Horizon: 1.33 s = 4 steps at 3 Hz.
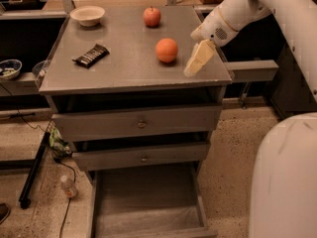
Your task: Place orange into bottom drawer
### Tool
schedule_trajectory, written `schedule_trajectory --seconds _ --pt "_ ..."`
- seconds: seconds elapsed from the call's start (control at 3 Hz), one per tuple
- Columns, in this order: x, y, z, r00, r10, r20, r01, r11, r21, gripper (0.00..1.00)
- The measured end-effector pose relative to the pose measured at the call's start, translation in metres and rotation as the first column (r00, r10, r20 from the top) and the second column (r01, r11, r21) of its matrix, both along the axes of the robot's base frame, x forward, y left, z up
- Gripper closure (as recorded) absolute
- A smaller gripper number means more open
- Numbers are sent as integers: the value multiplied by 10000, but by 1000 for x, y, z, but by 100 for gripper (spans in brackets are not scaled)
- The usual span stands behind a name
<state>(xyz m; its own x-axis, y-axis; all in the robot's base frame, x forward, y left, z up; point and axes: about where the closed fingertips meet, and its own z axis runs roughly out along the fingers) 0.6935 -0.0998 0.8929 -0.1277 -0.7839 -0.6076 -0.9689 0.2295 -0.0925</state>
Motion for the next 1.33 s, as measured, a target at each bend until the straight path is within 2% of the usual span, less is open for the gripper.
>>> schedule_trajectory --seconds 0.67,1.0,1.33 --pt "19 4 -2 9994 -125 -336 121 9999 -116 0" --pt "49 16 14 9996 -281 27 281 9996 -56 0" --pt "55 20 9 9995 -308 59 308 9995 -65 0"
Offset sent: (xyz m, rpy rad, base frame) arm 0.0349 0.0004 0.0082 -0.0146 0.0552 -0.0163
